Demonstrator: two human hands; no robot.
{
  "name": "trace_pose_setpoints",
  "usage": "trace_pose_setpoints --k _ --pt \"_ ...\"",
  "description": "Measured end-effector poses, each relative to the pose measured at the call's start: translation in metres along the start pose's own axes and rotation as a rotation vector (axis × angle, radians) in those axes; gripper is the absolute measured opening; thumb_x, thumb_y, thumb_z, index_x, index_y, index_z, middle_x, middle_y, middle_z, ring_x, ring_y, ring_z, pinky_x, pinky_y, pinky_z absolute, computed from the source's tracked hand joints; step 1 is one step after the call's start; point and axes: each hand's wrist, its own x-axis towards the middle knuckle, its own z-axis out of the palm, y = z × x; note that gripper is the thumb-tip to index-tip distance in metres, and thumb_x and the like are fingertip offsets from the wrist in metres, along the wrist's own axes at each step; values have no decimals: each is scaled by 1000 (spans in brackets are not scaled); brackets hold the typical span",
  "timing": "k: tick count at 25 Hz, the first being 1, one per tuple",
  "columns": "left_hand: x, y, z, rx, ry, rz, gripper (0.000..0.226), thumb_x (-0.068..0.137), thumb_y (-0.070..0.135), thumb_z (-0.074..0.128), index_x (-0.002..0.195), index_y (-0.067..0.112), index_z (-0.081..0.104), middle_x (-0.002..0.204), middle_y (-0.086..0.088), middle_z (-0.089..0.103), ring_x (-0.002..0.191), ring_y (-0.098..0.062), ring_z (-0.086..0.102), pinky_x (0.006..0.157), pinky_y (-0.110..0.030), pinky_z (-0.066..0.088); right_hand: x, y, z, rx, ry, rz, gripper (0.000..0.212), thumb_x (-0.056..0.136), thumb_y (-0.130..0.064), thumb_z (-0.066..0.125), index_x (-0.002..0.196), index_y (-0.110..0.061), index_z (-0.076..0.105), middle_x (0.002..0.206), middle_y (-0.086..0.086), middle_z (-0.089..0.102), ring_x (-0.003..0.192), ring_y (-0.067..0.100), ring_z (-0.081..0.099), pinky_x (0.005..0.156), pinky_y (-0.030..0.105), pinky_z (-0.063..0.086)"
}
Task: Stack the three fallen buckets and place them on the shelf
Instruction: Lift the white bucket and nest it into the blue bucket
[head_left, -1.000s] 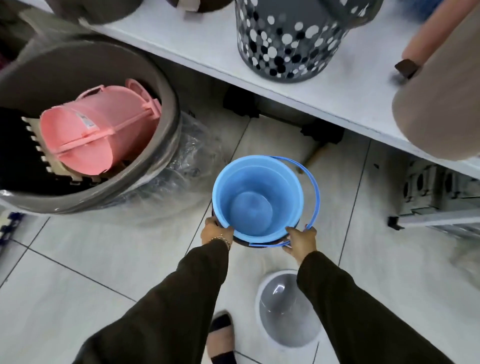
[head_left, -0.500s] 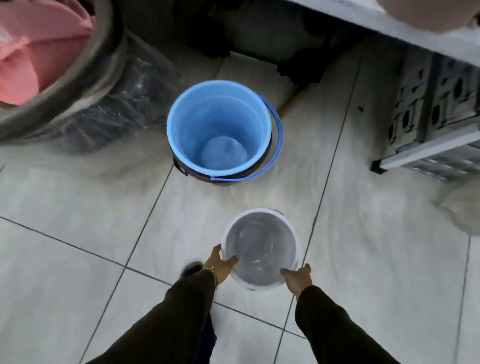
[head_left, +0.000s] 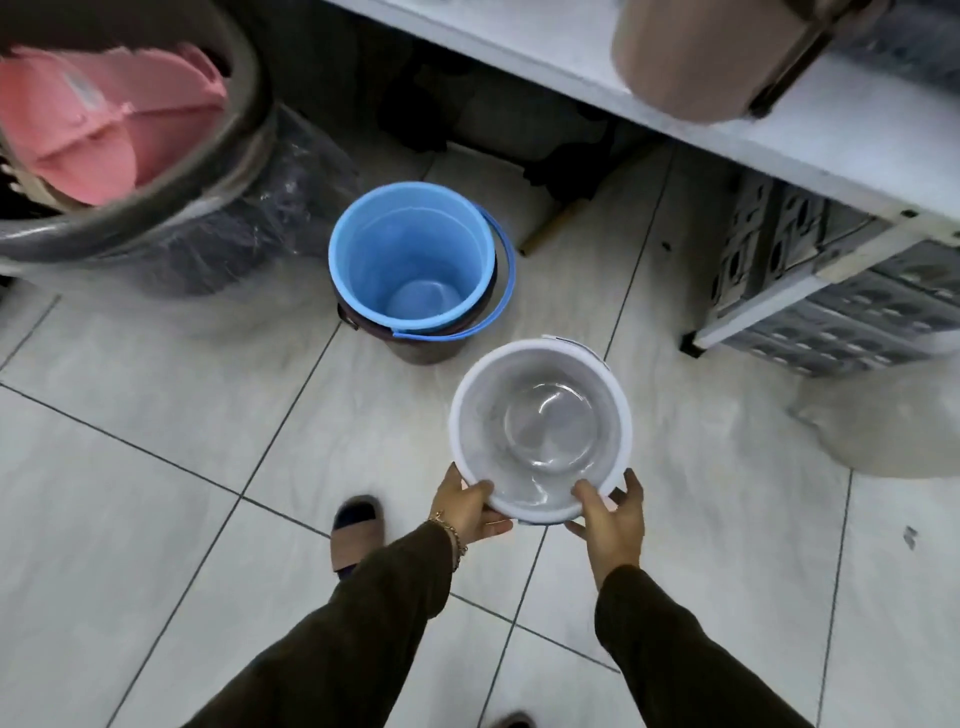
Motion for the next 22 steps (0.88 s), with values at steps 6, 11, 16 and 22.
trace_pose_setpoints --k 6,11,16,22 --pt "-54 129 -13 -145 17 257 40 100 10 50 138 19 41 113 -17 62 73 -28 69 67 -39 60 -40 -146 59 21 -59 -372 43 79 -20 83 115 -25 60 103 -1 73 90 20 75 82 38 63" --pt "-27 229 -71 -131 136 389 37 99 12 53 136 10 45 116 -19 61 59 -23 73 52 -31 62 -20 -198 161 15 -247 -359 20 90 -8 70 105 -17 60 94 9 68 72 22 72 56 29 62" --pt "52 267 -108 25 254 311 37 95 7 58 129 18 48 116 -19 63 79 -38 67 78 -49 59 33 -181 238 14 -226 -169 35 88 7 67 121 0 56 112 21 66 85 32 71 61 35 64" --pt "133 259 -134 349 426 59 97 85 52 66 158 15 15 155 -21 36 137 -39 43 111 -47 42 84 -139 264 -241 29 -82 78 79 -20 83 143 -14 39 143 19 48 123 41 56 98 56 53"
